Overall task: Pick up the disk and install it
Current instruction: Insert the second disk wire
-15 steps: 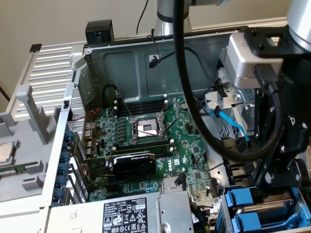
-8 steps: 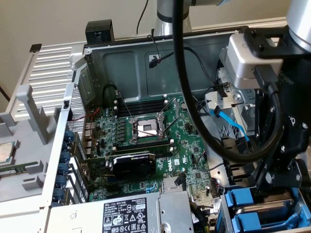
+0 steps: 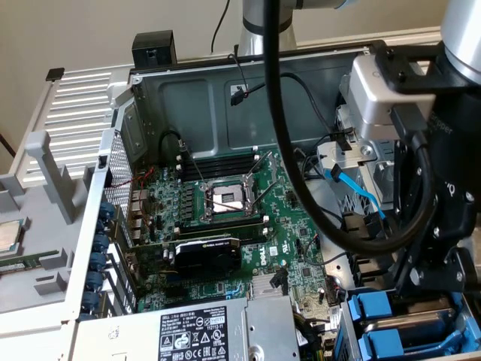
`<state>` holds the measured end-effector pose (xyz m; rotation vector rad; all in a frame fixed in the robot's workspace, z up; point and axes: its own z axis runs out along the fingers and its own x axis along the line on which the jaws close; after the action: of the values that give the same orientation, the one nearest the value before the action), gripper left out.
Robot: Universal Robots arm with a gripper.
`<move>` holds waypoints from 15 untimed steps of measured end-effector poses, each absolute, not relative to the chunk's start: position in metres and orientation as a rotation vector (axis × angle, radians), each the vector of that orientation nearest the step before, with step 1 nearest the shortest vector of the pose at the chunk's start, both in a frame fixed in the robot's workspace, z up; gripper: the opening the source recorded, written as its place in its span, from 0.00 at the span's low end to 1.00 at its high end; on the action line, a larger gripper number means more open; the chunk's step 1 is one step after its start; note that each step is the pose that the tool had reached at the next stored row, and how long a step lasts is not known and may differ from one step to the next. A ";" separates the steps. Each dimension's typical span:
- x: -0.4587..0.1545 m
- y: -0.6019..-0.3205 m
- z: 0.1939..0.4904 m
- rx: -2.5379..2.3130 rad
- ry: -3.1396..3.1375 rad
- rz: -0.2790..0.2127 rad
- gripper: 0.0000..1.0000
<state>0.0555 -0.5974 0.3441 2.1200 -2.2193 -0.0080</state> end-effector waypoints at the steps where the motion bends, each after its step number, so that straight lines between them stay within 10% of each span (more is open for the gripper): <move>1: 0.055 -0.597 0.344 2.120 -2.220 -0.007 0.16; 15: 0.053 -0.597 0.343 2.127 -2.227 0.006 0.16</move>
<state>0.0530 -0.5970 0.3434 2.1266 -2.2268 0.0065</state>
